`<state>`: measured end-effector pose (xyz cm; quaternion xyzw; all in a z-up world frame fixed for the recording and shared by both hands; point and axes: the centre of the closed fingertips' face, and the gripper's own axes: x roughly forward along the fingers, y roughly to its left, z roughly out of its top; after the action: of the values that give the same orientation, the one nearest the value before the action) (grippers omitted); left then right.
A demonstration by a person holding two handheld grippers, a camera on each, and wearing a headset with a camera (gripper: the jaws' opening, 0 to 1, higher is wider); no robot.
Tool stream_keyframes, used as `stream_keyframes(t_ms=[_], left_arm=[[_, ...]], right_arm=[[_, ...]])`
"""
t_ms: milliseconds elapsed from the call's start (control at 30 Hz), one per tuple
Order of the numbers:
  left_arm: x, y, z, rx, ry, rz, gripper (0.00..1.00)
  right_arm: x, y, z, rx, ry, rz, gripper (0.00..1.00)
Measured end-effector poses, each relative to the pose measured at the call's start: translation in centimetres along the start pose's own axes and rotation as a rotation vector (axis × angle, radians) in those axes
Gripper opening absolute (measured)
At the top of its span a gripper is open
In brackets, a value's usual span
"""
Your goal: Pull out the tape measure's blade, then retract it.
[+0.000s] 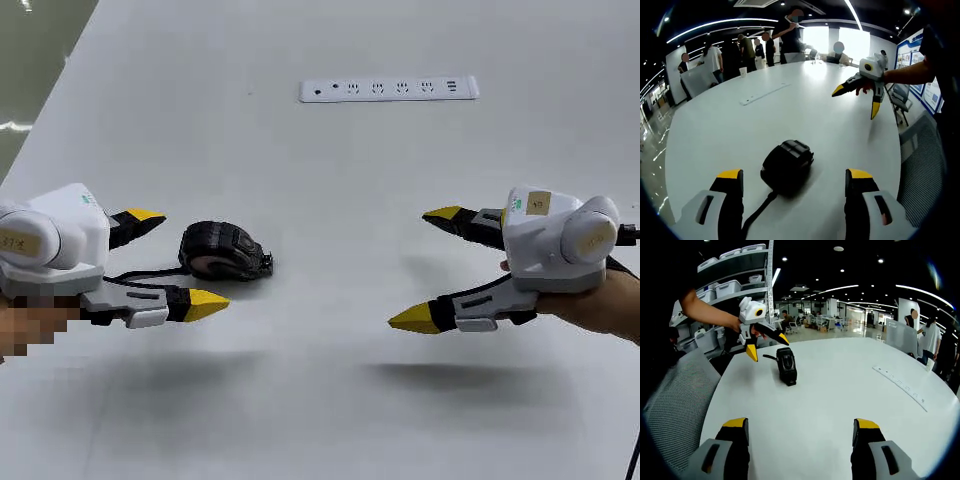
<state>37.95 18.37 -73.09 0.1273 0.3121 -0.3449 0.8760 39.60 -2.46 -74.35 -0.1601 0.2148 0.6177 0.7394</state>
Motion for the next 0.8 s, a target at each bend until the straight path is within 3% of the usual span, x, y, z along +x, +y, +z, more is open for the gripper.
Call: stream_keyframes(t_ms=[367, 800], left_arm=[[0.5, 0.9, 0.1, 0.066, 0.034, -0.044, 0.68], [1.0, 1.3, 0.0, 0.128, 0.073, -0.1, 0.56]], right_arm=[[1.6, -0.7, 0.2, -0.055, 0.008, 0.058, 0.75], [4.2, -0.3, 1.4, -0.123, 0.008, 0.123, 0.62]])
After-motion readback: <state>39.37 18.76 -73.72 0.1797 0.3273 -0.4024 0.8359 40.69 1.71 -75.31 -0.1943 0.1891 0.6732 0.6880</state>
